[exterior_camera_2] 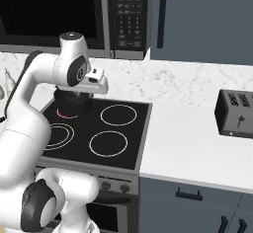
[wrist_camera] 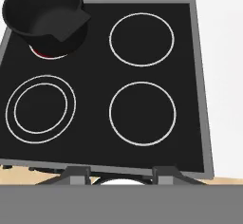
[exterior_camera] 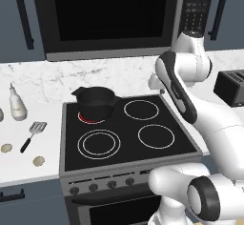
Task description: Put the garlic and garlic in the pot. Retrieve the spatula and lightly stir the vegetables in the pot.
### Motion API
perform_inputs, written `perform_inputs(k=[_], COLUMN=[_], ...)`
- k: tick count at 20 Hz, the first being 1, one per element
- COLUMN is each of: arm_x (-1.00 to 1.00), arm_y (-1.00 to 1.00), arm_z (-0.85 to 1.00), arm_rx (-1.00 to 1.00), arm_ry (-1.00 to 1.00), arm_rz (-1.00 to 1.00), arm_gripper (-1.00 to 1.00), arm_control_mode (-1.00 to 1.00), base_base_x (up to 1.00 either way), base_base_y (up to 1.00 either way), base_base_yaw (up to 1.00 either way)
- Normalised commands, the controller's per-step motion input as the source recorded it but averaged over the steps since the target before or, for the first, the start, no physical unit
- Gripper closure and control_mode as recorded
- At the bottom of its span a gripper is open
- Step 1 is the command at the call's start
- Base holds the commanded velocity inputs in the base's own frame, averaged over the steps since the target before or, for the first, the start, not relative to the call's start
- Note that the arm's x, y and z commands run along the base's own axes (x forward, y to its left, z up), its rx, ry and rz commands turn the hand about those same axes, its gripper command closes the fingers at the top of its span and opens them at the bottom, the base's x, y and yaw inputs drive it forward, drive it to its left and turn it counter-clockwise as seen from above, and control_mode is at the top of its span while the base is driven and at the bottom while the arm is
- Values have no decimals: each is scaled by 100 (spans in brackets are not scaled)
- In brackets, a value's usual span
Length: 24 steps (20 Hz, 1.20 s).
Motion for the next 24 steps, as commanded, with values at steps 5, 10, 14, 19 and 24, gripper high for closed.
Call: perform_inputs(k=[5, 10, 14, 19, 24], arm_x=[-21, -18, 0, 0, 0], arm_y=[0, 0, 9, 9, 18], arm_z=[-2, -28, -31, -14, 0], arm_rx=[-4, -4, -7, -3, 0], arm_ry=[-3, -4, -1, -1, 0], arm_rz=[0, 0, -1, 0, 0], arm_gripper=[-100, -100, -100, -100, -100], arm_control_mode=[-100, -100, -100, -100, -100], base_base_x=[0, 0, 0, 0, 0], base_base_y=[0, 0, 0, 0, 0], base_base_yaw=[0, 0, 0, 0, 0])
